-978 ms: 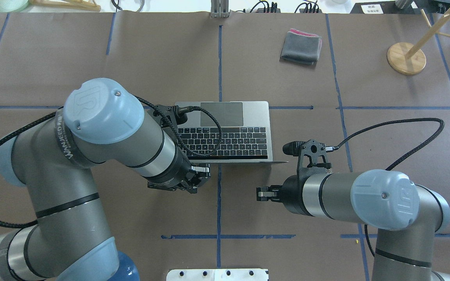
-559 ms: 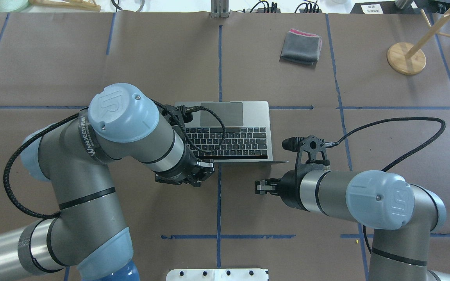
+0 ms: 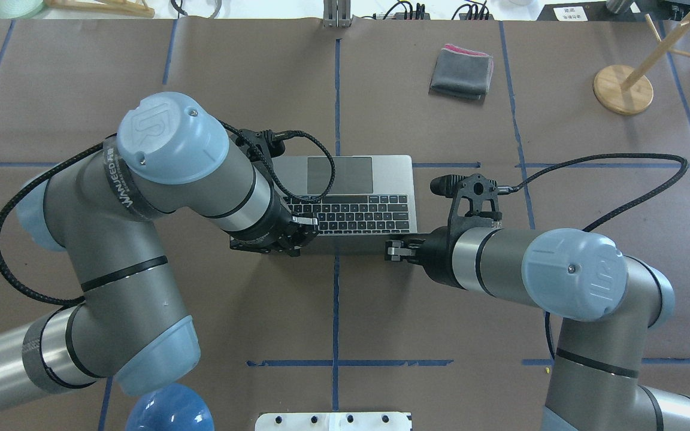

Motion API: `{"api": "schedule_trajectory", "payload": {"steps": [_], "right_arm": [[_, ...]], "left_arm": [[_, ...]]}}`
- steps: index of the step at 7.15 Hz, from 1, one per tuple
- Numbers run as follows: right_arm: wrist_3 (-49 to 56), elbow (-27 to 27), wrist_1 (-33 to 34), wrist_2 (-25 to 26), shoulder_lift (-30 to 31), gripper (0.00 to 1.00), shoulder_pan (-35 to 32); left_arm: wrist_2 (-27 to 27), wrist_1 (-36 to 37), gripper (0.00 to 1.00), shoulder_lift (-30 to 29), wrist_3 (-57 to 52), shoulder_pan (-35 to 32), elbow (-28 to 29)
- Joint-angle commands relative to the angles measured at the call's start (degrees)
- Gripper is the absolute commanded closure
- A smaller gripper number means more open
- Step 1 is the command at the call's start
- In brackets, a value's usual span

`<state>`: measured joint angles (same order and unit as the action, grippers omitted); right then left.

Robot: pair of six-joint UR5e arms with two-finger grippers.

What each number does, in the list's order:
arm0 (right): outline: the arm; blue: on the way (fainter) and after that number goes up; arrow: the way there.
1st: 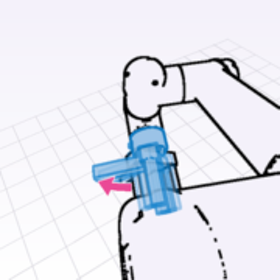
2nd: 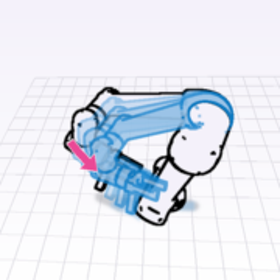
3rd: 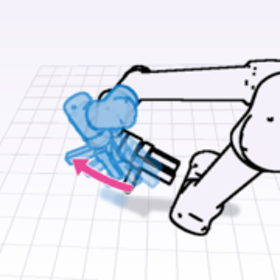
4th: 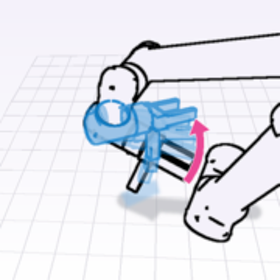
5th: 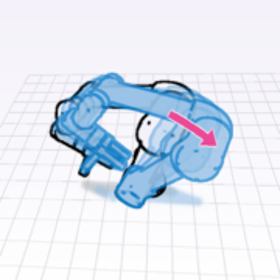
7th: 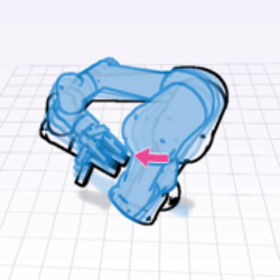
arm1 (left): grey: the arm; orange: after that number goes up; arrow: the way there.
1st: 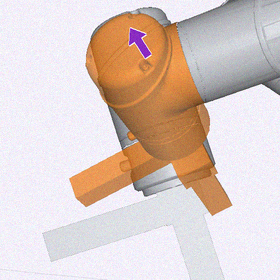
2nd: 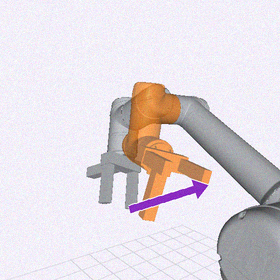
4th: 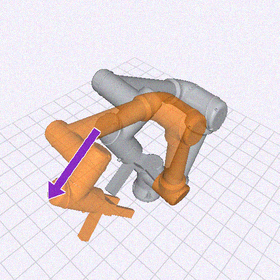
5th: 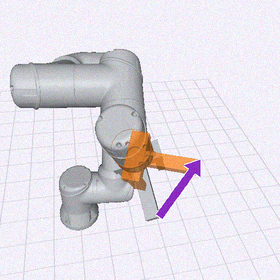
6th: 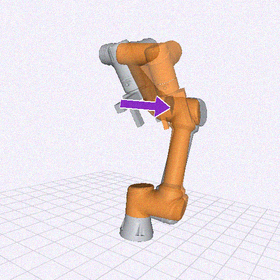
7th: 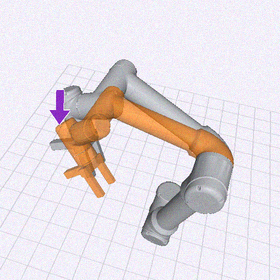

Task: Close laptop

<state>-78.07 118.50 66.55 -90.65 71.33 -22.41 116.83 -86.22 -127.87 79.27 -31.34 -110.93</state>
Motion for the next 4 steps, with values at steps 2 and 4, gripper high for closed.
{"api": "schedule_trajectory", "payload": {"steps": [2, 4], "right_arm": [[0.5, -3.0, 0.0, -0.2, -3.2, 1.00, -4.4], [1.3, -10.3, -0.1, -0.3, -8.0, 1.00, -7.1]], "left_arm": [[0.0, -0.1, 1.00, -0.2, -1.9, -3.4, 2.3], [0.0, -4.8, 1.00, -1.5, -2.1, -4.9, 7.5]]}}
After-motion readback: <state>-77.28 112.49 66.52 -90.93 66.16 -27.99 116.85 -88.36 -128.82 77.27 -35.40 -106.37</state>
